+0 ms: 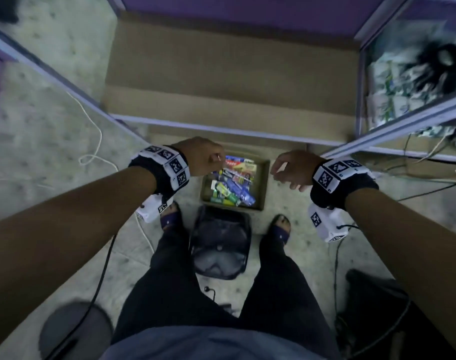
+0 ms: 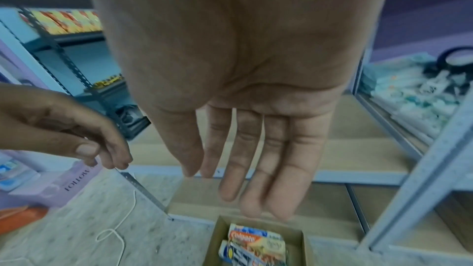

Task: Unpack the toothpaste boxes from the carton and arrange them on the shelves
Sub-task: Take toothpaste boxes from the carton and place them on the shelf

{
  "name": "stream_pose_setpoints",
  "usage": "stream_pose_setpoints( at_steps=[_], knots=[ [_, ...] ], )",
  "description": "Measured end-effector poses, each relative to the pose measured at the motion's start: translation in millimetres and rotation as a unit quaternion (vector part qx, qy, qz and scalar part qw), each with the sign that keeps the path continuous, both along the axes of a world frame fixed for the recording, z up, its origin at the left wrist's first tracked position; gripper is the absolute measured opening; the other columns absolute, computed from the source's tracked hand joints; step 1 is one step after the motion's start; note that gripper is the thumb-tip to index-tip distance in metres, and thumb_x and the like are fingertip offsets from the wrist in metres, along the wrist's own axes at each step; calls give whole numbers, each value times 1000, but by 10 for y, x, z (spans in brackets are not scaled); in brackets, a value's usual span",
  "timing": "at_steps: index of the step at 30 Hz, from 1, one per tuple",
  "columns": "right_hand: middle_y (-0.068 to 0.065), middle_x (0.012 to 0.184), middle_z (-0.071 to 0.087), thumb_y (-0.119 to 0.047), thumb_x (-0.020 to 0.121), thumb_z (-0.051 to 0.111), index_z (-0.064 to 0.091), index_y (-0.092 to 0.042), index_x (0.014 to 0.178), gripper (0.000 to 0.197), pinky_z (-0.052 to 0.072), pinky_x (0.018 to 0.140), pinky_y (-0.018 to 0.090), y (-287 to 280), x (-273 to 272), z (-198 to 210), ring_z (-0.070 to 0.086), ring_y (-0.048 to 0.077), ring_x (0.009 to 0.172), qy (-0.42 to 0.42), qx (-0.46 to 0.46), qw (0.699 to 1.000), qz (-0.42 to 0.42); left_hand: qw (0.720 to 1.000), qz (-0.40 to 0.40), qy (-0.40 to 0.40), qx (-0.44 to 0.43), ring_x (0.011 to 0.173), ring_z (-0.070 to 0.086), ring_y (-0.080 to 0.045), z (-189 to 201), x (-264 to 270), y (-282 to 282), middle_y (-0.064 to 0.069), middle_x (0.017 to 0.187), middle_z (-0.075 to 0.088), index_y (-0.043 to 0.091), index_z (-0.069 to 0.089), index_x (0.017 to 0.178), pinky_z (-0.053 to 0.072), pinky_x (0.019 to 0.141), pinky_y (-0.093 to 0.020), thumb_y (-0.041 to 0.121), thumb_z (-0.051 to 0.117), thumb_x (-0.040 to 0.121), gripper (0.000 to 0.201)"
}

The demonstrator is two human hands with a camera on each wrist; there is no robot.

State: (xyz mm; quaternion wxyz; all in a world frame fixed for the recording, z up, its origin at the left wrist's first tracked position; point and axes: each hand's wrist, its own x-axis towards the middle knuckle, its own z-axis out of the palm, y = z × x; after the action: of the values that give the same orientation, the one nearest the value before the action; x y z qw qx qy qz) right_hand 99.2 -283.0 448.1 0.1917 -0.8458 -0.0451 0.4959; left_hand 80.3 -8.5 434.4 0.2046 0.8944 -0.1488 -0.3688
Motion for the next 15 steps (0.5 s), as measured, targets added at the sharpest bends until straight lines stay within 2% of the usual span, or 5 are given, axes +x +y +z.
stream_pose_setpoints(
  at_steps=[4, 7, 9, 12, 15],
  knots=[
    [-3, 88, 72, -30, 93, 61, 66, -28, 105, 14, 61, 65, 32, -47, -127, -589, 73, 17, 71, 40, -5, 998, -51, 999, 23, 41, 15, 99, 63, -23, -496, -71, -34, 1, 122, 66, 30, 65, 112, 50, 86, -35, 42, 49, 98, 25],
    [3, 92, 74, -34, 91, 61, 66, -29, 105, 16, 61, 78, 42, -62, -200, -1033, 74, 21, 76, 41, -5, 992, -118, 995, 61, 62, 38, 98, 64, -23, -915, -101, -54, 1, 120, 68, 31, 65, 113, 51, 88, -35, 47, 50, 97, 27],
    [4, 93, 74, -31, 90, 61, 67, -29, 102, 14, 60, 81, 46, -54, -249, -1307, 74, 25, 81, 43, 0, 981, -190, 992, 100, 68, 46, 103, 64, -23, -1207, -117, -67, -1, 118, 69, 29, 66, 114, 49, 92, -33, 47, 52, 96, 29],
    [5, 93, 73, -24, 88, 63, 68, -26, 101, 14, 61, 79, 48, -18, -286, -1705, 74, 24, 79, 48, 22, 954, -296, 983, 156, 74, 57, 112, 60, -26, -1663, -123, -82, -3, 119, 68, 25, 67, 117, 44, 94, -30, 45, 51, 97, 32],
    [9, 91, 73, -16, 85, 64, 69, -24, 94, 13, 61, 79, 49, 26, -259, -2119, 74, 26, 81, 58, 29, 939, -339, 977, 181, 80, 78, 111, 59, -30, -2143, -114, -108, -8, 116, 67, 19, 69, 114, 42, 90, -30, 45, 49, 98, 36]
  ],
)
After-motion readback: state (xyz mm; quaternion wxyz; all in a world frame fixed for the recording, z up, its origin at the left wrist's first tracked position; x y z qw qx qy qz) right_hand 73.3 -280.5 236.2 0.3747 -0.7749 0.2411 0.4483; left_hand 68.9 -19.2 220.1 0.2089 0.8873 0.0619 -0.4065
